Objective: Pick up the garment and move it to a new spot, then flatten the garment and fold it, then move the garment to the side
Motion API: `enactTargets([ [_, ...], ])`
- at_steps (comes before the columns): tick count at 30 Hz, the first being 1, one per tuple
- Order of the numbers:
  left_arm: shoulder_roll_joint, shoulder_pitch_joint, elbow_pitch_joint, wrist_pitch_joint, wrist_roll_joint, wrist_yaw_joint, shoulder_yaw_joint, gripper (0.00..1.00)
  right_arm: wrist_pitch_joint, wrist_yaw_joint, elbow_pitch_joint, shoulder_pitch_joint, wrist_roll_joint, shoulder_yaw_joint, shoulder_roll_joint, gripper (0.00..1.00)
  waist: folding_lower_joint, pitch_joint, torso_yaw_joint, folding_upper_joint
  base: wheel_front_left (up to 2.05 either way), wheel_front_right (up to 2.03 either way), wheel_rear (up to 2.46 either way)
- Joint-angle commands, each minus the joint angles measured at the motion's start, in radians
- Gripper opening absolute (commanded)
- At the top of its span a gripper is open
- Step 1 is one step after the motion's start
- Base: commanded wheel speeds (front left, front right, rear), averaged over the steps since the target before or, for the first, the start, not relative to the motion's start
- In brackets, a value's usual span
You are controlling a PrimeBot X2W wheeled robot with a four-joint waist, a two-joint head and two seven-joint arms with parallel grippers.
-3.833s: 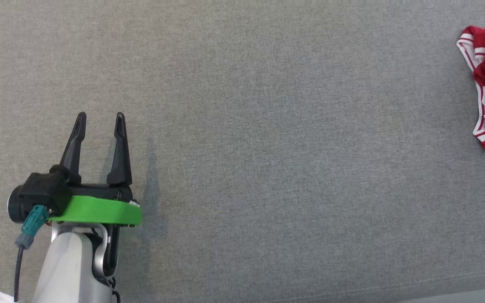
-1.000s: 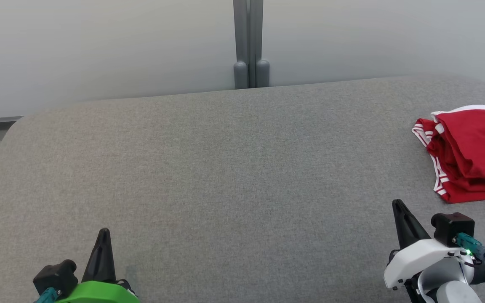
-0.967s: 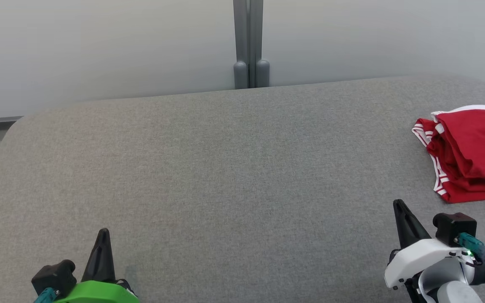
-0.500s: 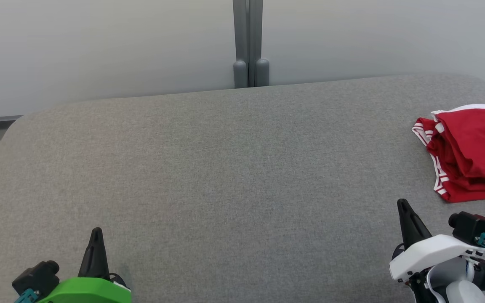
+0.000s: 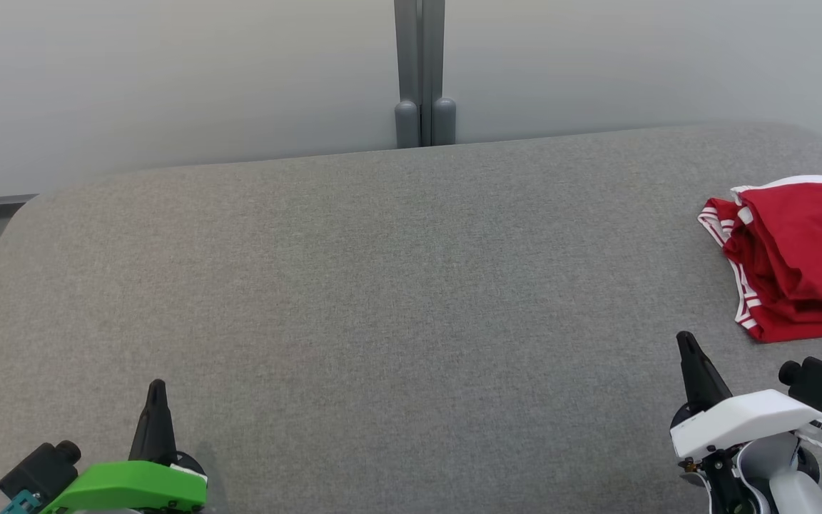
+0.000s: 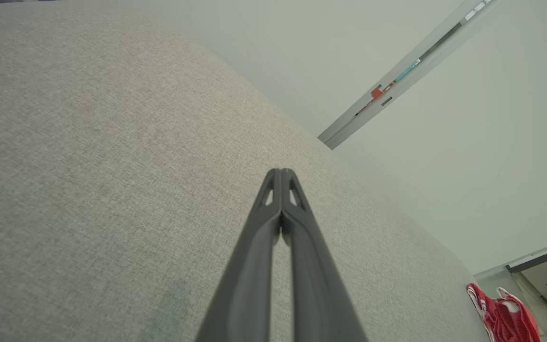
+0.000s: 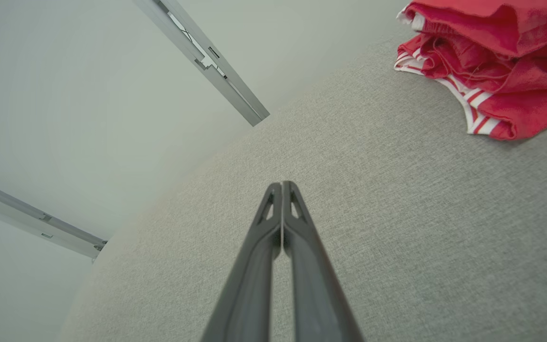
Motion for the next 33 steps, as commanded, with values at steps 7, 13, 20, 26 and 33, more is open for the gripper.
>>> enactTargets([
  [7, 0.006, -0.039, -0.023, 0.028, -0.109, -0.002, 0.01, 0.0, 0.015, -0.001, -0.008, -0.032, 0.123, -0.011, -0.001, 0.0, 0.0, 0.002, 0.0, 0.0, 0.0, 0.0, 0.0],
  [13, 0.007, -0.045, -0.028, 0.048, -0.18, -0.002, 0.014, 0.0, 0.025, -0.001, -0.007, -0.036, 0.202, -0.016, 0.0, 0.0, 0.0, 0.003, -0.001, 0.0, 0.0, 0.0, 0.0],
  [20, 0.007, -0.05, -0.034, 0.071, -0.257, -0.003, 0.02, 0.0, 0.035, -0.001, -0.005, -0.04, 0.291, -0.022, 0.001, 0.0, 0.0, 0.005, -0.001, 0.0, 0.0, 0.0, 0.0],
  [26, 0.008, -0.056, -0.039, 0.088, -0.319, -0.003, 0.023, 0.0, 0.045, -0.001, -0.003, -0.043, 0.36, -0.026, 0.002, 0.0, 0.0, 0.006, -0.002, 0.0, 0.0, 0.0, 0.0],
  [33, 0.008, -0.061, -0.044, 0.107, -0.388, -0.003, 0.027, 0.0, 0.055, -0.001, -0.001, -0.047, 0.438, -0.031, 0.002, 0.0, 0.0, 0.008, -0.002, 0.0, 0.0, 0.0, 0.0],
])
